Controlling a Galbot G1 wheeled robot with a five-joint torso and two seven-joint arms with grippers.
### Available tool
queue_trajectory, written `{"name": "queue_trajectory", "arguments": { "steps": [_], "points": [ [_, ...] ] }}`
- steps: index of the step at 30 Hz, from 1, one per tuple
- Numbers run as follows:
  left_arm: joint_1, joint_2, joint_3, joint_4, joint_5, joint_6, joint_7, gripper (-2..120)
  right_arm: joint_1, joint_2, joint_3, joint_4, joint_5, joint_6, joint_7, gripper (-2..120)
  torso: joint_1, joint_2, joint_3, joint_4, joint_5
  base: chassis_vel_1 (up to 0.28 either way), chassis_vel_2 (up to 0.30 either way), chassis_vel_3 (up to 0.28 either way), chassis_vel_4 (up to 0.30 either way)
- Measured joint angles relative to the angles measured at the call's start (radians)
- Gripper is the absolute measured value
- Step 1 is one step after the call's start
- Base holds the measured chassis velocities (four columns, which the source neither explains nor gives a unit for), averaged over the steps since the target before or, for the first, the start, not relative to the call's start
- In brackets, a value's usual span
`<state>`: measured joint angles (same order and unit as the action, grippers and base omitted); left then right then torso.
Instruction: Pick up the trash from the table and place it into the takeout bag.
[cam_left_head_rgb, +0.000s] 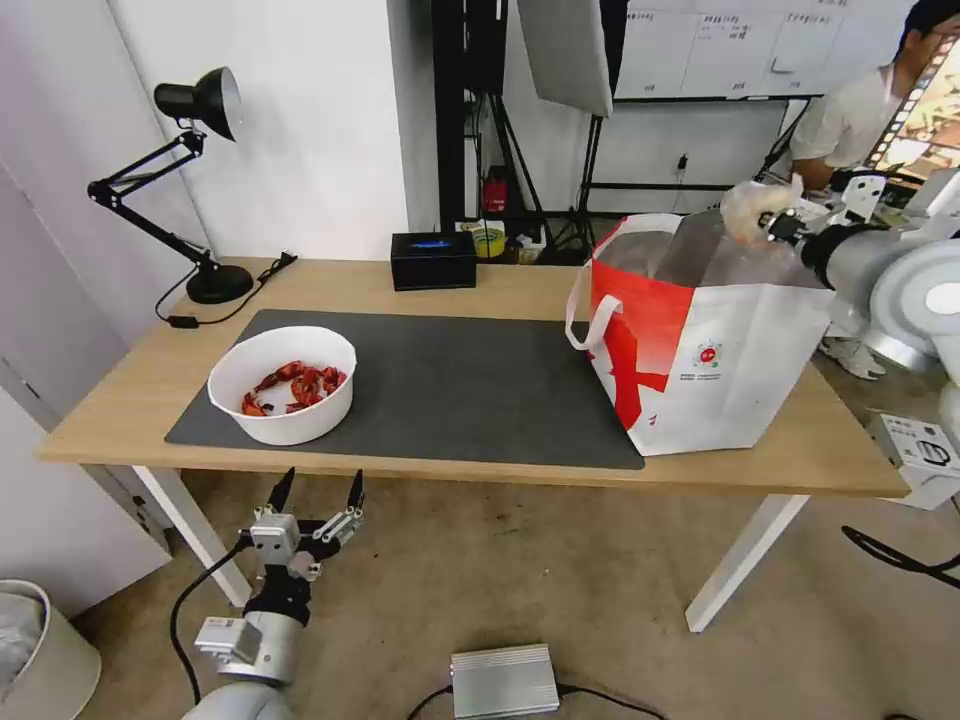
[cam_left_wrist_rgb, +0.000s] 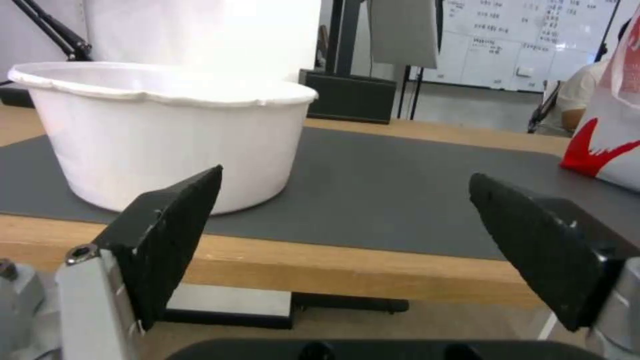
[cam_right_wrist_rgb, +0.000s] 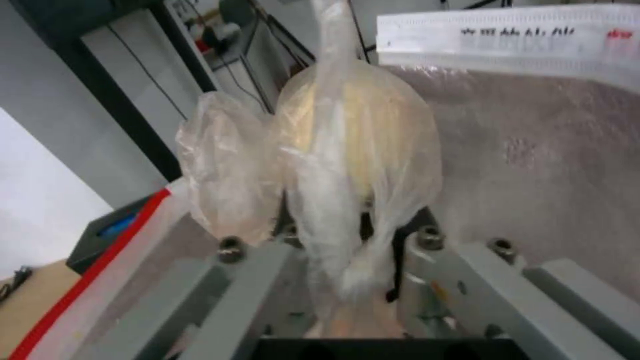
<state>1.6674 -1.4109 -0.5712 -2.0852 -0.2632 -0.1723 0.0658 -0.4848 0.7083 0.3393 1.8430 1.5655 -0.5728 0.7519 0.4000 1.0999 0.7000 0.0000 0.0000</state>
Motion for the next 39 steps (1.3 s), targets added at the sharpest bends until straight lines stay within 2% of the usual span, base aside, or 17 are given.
{"name": "queue_trajectory", "arguments": {
  "steps": [1,5,6,9,13,16,18,20,23,30,39],
  "points": [
    [0.000,0.000,0.000,0.000,0.000,0.000,0.000,100,0.000,0.000,0.000,0.000,0.000,0.000,0.000,22,0.000,0.000,0.000,0.0000,0.0000,0.000,0.000,0.000,0.000],
    [-0.003,-0.003,0.002,0.000,-0.002,0.003,0.001,100,0.002,0.002,0.006,-0.003,0.014,-0.014,0.018,41,0.000,0.000,0.000,0.0000,0.0000,0.000,0.000,0.000,0.000],
    [-0.003,-0.003,0.002,0.000,-0.002,0.003,0.001,100,0.002,0.002,0.006,-0.003,0.014,-0.014,0.018,41,0.000,0.000,0.000,0.0000,0.0000,0.000,0.000,0.000,0.000],
    [-0.005,-0.004,0.003,0.000,-0.002,0.003,0.001,100,-0.001,-0.001,0.011,-0.001,0.013,-0.013,0.015,55,0.000,0.000,0.000,0.0000,0.0000,0.000,0.000,0.000,0.000],
    [-0.005,-0.005,0.003,0.000,-0.002,0.004,0.002,100,-0.004,-0.001,0.015,0.003,0.012,-0.012,0.013,65,0.000,0.000,0.000,0.0000,0.0000,0.000,0.000,0.000,0.000],
    [-0.006,-0.007,0.003,0.000,-0.002,0.004,0.001,100,-0.009,0.000,0.019,0.006,0.007,-0.006,0.007,82,0.000,0.000,0.000,0.0000,0.0000,0.000,0.000,0.000,0.000],
    [-0.005,-0.008,0.002,0.000,-0.002,0.004,0.002,100,-0.009,0.001,0.020,0.006,0.006,-0.004,0.005,84,0.000,0.000,0.000,0.0000,0.0000,0.000,0.000,0.000,0.000],
    [-0.003,-0.009,0.000,0.000,-0.002,0.004,0.002,100,-0.009,0.002,0.020,0.007,0.003,-0.002,0.004,96,0.000,0.000,0.000,0.0000,0.0000,0.000,0.000,0.000,0.000],
    [-0.002,-0.009,-0.001,0.000,-0.002,0.003,0.002,100,-0.011,0.003,0.021,0.007,0.001,0.000,0.005,100,0.000,0.000,0.000,0.0000,0.0000,0.000,0.000,0.000,0.000],
    [-0.003,-0.009,-0.002,0.000,-0.002,0.003,0.002,100,-0.018,0.009,0.032,0.002,0.014,0.013,0.014,100,0.000,0.000,0.000,0.0000,0.0000,0.000,0.000,0.000,0.000],
    [-0.006,-0.009,0.001,0.007,-0.002,0.002,0.002,100,0.015,0.058,0.055,-0.035,0.195,0.133,0.122,100,0.000,0.000,0.000,0.0001,-0.0001,0.000,0.000,0.000,0.000]
  ]
}}
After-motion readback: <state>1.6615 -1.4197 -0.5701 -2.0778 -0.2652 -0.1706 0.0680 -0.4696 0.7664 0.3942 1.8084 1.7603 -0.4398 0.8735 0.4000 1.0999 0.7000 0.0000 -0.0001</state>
